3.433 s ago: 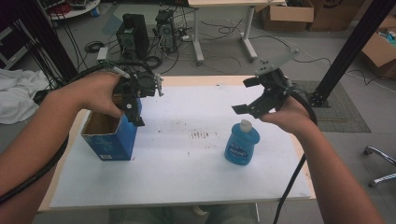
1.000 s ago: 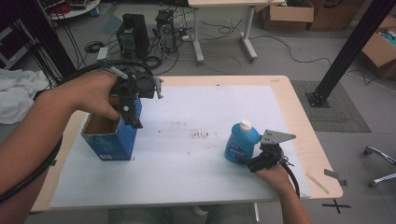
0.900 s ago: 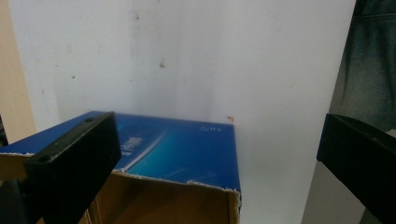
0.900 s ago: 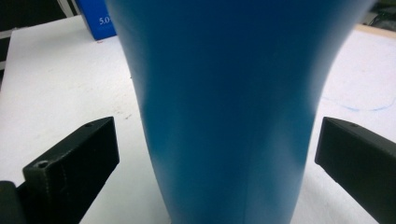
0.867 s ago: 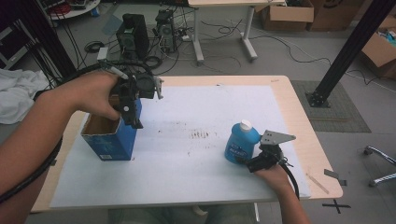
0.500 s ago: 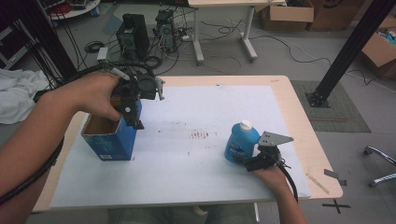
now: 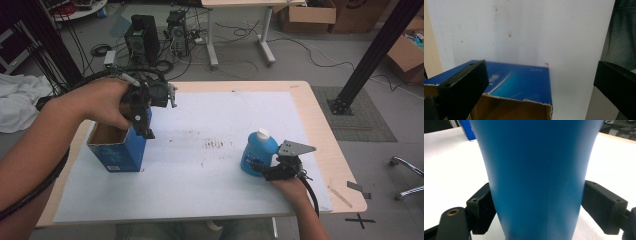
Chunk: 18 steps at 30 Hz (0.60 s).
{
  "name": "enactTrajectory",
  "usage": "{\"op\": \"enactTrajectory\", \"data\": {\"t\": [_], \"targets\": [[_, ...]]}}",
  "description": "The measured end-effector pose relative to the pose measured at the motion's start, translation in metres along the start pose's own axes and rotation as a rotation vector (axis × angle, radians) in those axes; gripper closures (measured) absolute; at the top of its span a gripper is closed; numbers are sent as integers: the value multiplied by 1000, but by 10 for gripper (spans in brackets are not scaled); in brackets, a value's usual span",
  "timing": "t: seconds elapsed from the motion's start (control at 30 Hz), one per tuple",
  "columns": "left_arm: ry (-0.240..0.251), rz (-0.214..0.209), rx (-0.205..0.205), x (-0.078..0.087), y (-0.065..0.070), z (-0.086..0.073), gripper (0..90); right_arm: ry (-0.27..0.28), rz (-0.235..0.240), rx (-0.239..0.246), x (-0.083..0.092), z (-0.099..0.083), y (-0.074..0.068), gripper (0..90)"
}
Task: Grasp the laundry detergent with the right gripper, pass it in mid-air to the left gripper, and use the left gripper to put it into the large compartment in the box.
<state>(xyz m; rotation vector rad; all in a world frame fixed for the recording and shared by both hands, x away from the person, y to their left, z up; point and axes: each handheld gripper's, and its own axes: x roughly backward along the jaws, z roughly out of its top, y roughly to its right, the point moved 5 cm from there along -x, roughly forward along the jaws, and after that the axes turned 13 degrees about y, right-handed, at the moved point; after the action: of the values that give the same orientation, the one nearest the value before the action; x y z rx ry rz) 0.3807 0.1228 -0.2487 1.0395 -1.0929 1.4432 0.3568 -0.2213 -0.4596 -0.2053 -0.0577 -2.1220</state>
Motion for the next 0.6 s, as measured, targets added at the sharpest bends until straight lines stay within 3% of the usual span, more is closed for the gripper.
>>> {"op": "enactTrajectory", "data": {"t": [0.6], "targets": [[-5, 4, 2, -2, 0, 2, 2, 12, 40, -10, -1, -2, -3, 311]]}}
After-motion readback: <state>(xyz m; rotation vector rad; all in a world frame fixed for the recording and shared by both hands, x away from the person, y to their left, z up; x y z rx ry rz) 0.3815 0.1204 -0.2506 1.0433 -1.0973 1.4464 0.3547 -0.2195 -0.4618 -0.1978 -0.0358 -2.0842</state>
